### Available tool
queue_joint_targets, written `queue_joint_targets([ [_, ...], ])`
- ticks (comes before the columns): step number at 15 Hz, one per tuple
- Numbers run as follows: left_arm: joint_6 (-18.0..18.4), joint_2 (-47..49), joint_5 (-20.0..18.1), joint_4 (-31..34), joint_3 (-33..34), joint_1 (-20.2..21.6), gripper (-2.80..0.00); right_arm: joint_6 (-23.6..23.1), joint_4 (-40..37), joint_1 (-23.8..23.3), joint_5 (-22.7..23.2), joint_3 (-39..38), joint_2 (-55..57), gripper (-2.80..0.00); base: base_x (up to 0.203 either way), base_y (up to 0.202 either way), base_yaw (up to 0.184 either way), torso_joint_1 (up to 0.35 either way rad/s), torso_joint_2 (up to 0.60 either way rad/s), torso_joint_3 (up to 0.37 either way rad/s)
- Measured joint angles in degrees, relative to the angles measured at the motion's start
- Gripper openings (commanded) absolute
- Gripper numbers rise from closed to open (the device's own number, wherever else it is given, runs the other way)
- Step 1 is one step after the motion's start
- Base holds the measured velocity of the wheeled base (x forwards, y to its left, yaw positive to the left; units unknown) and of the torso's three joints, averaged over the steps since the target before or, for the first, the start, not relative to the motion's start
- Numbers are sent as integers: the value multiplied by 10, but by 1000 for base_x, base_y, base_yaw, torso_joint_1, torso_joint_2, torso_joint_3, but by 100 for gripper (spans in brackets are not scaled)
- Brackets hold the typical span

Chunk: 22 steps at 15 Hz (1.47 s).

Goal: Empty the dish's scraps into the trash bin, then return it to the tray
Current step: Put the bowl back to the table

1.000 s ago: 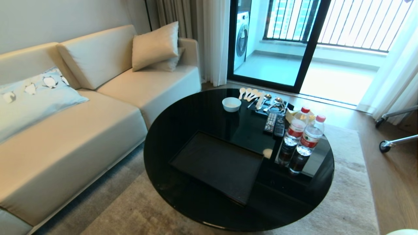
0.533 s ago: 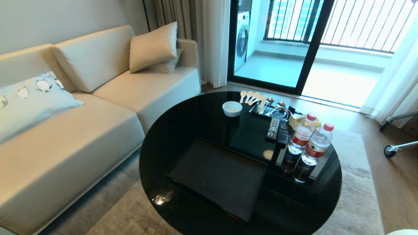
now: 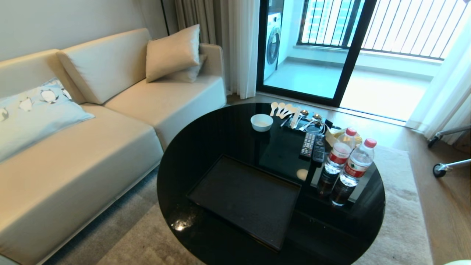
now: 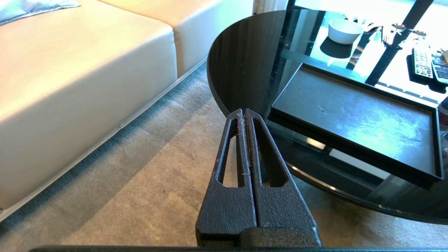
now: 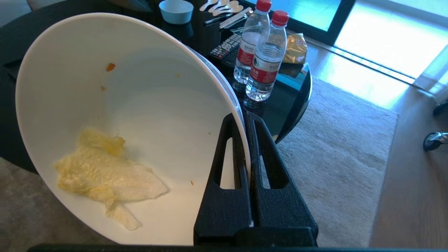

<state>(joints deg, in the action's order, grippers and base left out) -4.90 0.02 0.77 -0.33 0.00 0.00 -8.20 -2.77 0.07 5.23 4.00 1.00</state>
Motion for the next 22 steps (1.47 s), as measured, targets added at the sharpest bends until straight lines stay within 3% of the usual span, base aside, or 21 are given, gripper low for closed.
queue_joint_targets([
  [5, 0, 0, 0, 0, 0, 0, -280, -54, -28, 0, 43, 111, 135, -280, 0, 0, 0, 0, 0, 0],
  [10, 0, 0, 0, 0, 0, 0, -280, -105, -18, 8, 84, 223, 384, -280, 0, 0, 0, 0, 0, 0],
  [14, 0, 0, 0, 0, 0, 0, -280, -108, 9, 57, 92, 303, 602, -280, 0, 0, 0, 0, 0, 0],
  [18, 0, 0, 0, 0, 0, 0, -280, -40, 12, 174, 29, 398, 788, -280, 0, 0, 0, 0, 0, 0],
  [22, 0, 0, 0, 0, 0, 0, -280, 128, 0, 293, -89, 493, 949, -280, 0, 0, 0, 0, 0, 0],
])
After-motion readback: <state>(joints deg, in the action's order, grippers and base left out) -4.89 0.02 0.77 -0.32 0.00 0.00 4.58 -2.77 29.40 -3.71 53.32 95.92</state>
